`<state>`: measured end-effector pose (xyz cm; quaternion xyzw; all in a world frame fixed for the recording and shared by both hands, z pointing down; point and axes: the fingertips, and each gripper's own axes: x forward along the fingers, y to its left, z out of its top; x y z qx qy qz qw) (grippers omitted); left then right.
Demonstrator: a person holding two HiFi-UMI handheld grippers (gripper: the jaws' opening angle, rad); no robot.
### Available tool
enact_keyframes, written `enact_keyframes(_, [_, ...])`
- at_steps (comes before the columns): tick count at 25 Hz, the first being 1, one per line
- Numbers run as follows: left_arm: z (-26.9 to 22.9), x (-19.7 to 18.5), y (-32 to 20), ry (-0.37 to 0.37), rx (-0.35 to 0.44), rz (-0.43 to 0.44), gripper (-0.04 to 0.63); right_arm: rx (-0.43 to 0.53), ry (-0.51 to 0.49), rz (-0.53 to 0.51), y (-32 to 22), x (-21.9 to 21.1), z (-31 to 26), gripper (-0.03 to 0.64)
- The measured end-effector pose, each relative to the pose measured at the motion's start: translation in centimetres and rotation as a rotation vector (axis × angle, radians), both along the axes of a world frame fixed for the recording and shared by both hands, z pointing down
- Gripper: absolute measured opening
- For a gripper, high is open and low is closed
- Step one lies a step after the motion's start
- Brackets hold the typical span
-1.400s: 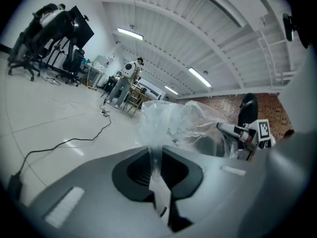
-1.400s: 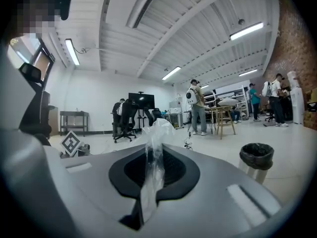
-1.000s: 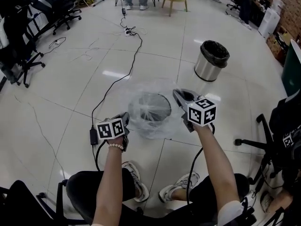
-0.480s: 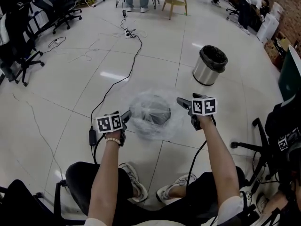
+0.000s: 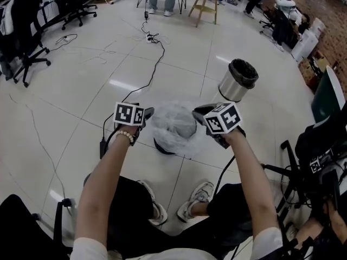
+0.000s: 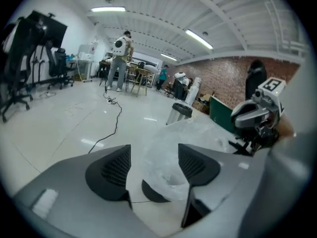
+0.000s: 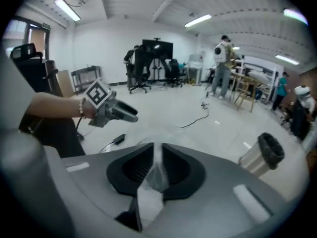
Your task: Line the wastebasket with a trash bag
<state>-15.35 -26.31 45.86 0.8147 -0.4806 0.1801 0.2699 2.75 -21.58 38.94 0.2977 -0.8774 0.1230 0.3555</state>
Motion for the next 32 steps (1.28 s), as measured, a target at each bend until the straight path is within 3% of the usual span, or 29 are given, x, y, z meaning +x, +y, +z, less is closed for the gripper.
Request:
enact_keyframes(1, [-0.1, 0.2, 0.1, -0.034, 0.002, 0.018, 0.310, -0.084, 0.009, -0.044, 0.9, -1.6, 1.9, 0.122])
enact_keyframes(2, [-0.1, 0.5, 0.1, -0.058, -0.001, 0.039, 0.310, -0.165, -0.004, -0.080, 1.7, -2.9, 3.4, 0.152])
enact_keyframes(5, [0.7, 1.4, 0.2, -0.102, -0.023, 0.089, 0.308, -0.314, -0.062, -0.146, 3.2, -4.8, 6.1, 0.166])
enact_keyframes(7, [1.5, 1.6, -0.3, -0.113, -0.032, 0.089, 0.307, -0.275, 0.027, -0.156, 2.3, -4.3, 7.7, 0.000])
enact_keyframes(10, [1.6, 2.3, -1.5, -0.103, -0.035, 0.109, 0.307, -0.028, 0.300, -0.253, -0.1, -3.5, 9.6, 0.000])
enact_keyframes(12, [1.5, 2.9, -2.3, -0.115, -0.030, 0.139, 0.307, 0.016, 0.373, -0.302, -0.9, -4.2, 10.6, 0.000])
enact_keyframes(16, [1.8, 3.0, -3.0, -0.178, -0.021, 0.193, 0.307, -0.046, 0.346, -0.323, -2.9, -6.8, 12.9, 0.000])
enact_keyframes(21, [3.3, 2.9, -2.9, -0.165, -0.069, 0.215, 0.305, -0.127, 0.436, -0.397, -3.9, -8.6, 19.8, 0.000])
enact_keyframes(26, [4.3, 2.8, -3.6, -0.158, -0.086, 0.206, 0.298, -0.242, 0.543, -0.385, -3.9, -7.0, 27.1, 0.000])
enact_keyframes(32, [5.9, 2.2, -3.7, -0.144, -0.123, 0.189, 0.296, -0.292, 0.433, -0.467, -3.6, -10.3, 31.4, 0.000])
